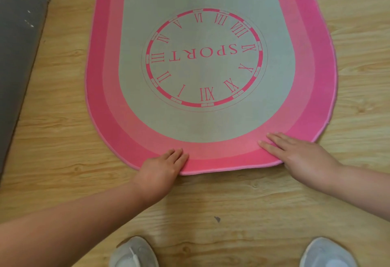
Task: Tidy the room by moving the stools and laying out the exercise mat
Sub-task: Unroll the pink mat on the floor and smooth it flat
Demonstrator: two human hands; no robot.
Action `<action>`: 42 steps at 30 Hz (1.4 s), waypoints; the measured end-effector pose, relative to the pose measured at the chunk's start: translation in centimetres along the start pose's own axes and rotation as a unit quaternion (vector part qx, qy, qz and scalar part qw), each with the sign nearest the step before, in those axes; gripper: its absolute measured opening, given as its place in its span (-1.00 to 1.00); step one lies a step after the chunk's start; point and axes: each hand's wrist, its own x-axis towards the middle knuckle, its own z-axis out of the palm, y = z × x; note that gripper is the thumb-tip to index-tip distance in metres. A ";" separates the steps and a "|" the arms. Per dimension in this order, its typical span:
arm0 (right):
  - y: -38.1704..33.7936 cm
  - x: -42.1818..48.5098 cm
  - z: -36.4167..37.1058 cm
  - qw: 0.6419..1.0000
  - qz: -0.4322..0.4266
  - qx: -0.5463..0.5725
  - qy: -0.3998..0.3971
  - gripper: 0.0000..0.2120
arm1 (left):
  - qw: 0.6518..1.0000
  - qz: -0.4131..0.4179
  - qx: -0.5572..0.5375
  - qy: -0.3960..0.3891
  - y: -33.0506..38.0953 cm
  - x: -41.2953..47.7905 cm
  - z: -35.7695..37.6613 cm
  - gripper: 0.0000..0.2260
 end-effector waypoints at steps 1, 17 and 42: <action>-0.1 0.0 0.2 1.000 -0.003 -0.006 -0.002 -0.22 | 1.000 -0.001 0.008 -0.008 -0.1 -0.1 0.1 -0.40; -0.3 -0.2 0.3 0.999 -0.015 -0.043 -0.008 -0.35 | 0.987 0.083 0.106 0.092 0.1 -0.3 0.6 -0.44; -1.3 4.3 -0.6 0.993 -0.052 -0.088 -0.057 0.09 | 0.995 0.099 0.012 -0.001 0.8 5.3 0.6 -0.11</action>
